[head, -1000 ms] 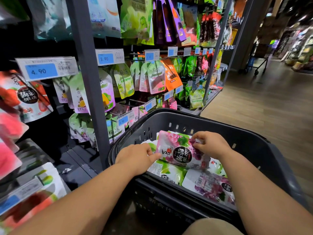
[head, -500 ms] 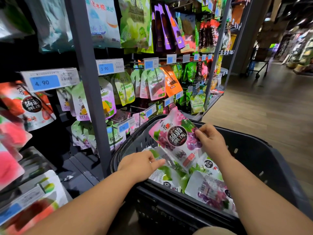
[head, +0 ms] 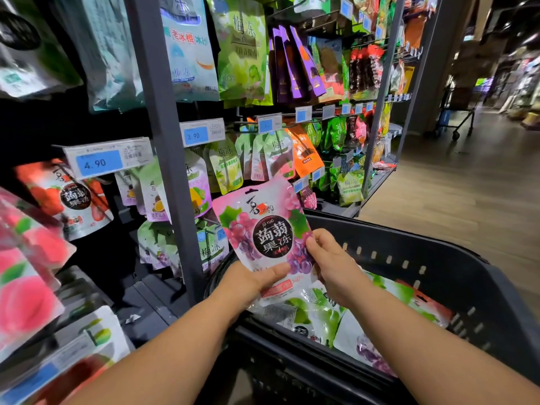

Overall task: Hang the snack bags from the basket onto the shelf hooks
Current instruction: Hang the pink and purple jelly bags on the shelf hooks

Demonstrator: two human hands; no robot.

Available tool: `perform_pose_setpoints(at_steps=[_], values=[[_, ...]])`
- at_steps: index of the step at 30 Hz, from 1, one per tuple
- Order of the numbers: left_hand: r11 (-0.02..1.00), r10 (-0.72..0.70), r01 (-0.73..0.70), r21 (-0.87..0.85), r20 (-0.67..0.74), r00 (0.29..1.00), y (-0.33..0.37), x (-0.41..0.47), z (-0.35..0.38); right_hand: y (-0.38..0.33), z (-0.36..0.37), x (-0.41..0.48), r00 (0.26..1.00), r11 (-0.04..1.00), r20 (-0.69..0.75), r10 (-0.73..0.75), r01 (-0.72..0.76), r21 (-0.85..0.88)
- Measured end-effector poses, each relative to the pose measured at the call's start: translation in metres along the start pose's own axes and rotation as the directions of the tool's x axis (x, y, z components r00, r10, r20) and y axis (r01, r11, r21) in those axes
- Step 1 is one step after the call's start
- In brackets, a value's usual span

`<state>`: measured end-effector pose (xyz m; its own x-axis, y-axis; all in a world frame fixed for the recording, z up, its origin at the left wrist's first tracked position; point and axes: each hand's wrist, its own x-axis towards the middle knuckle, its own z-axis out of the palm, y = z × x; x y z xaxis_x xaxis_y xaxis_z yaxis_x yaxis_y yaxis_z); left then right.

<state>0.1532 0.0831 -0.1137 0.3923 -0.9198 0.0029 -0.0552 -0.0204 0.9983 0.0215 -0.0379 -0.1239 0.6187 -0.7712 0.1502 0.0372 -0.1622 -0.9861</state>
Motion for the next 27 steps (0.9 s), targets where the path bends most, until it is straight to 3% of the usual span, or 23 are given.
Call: perform_pose_setpoints(at_steps=[3, 5, 7, 9, 11, 13, 14, 23, 27], values=[[0.999, -0.024, 0.026, 0.048, -0.052, 0.998, 0.001, -0.002, 0.001, -0.002, -0.015, 0.0, 0.992, 0.993, 0.113, 0.055, -0.043, -0.109], [0.968, -0.033, 0.062, 0.242, -0.122, 0.992, -0.004, 0.001, -0.001, -0.001, -0.034, -0.001, 0.974, 0.975, 0.165, 0.158, -0.126, -0.185], [0.906, -0.056, 0.117, 0.406, -0.158, 0.986, -0.01, 0.006, -0.003, 0.005, -0.062, -0.002, 0.948, 0.906, 0.115, 0.296, -0.241, -0.347], [0.831, -0.05, 0.137, 0.539, -0.173, 0.984, -0.015, 0.01, -0.003, 0.013, -0.092, -0.004, 0.9, 0.731, 0.007, 0.435, -0.348, -0.587], [0.777, -0.028, 0.132, 0.615, -0.175, 0.984, -0.024, 0.017, -0.005, 0.023, -0.113, -0.008, 0.823, 0.472, -0.084, 0.562, -0.403, -0.784], [0.762, -0.019, 0.133, 0.634, -0.183, 0.983, -0.025, 0.019, -0.004, 0.031, -0.125, -0.012, 0.768, 0.265, -0.148, 0.624, -0.385, -0.884], [0.758, -0.022, 0.137, 0.638, -0.185, 0.982, -0.024, 0.019, -0.004, 0.033, -0.126, -0.014, 0.749, 0.21, -0.165, 0.642, -0.378, -0.901], [0.745, -0.018, 0.13, 0.654, -0.176, 0.984, -0.024, 0.018, -0.002, 0.044, -0.131, -0.016, 0.597, 0.12, -0.25, 0.762, -0.51, -0.852], [0.737, -0.023, 0.121, 0.665, -0.154, 0.988, -0.023, 0.015, -0.003, 0.039, -0.129, -0.018, 0.487, 0.053, -0.307, 0.818, -0.595, -0.802]])
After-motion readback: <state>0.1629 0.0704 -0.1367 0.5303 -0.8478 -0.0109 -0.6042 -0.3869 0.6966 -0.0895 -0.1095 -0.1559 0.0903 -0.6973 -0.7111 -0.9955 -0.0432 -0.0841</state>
